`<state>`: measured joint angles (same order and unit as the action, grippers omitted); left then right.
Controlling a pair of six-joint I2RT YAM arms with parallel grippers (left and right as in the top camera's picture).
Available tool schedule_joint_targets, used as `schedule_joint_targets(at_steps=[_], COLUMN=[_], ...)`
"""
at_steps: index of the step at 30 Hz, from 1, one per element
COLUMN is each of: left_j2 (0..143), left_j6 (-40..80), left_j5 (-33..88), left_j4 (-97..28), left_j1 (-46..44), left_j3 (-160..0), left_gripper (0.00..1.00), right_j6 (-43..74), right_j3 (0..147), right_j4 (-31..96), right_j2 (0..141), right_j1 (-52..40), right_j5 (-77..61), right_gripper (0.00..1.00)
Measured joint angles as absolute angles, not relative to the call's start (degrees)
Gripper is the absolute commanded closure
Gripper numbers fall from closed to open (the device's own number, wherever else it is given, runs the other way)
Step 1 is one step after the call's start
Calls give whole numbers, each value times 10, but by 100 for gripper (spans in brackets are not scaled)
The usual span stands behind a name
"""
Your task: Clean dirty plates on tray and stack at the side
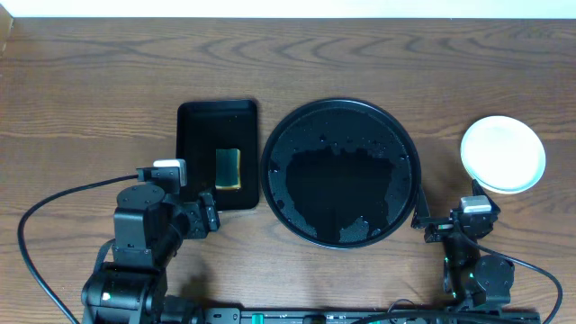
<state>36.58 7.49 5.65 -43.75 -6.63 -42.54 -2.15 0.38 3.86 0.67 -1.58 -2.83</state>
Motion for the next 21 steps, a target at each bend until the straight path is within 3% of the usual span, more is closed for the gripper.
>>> schedule_joint_targets(at_steps=[10, 21], left_j2=[265, 114], left_j6=[75, 75], left_j5=[54, 52], left_j4=[-461, -282], left_j1=[-25, -6], left_j3=[-382, -186], left_gripper=[16, 16], right_j6=[-22, -22], right_j3=[4, 4], right_j4=[38, 38], right_j2=[7, 7], right_j1=[-16, -16], right_j5=[-28, -28], right_gripper=[1, 1])
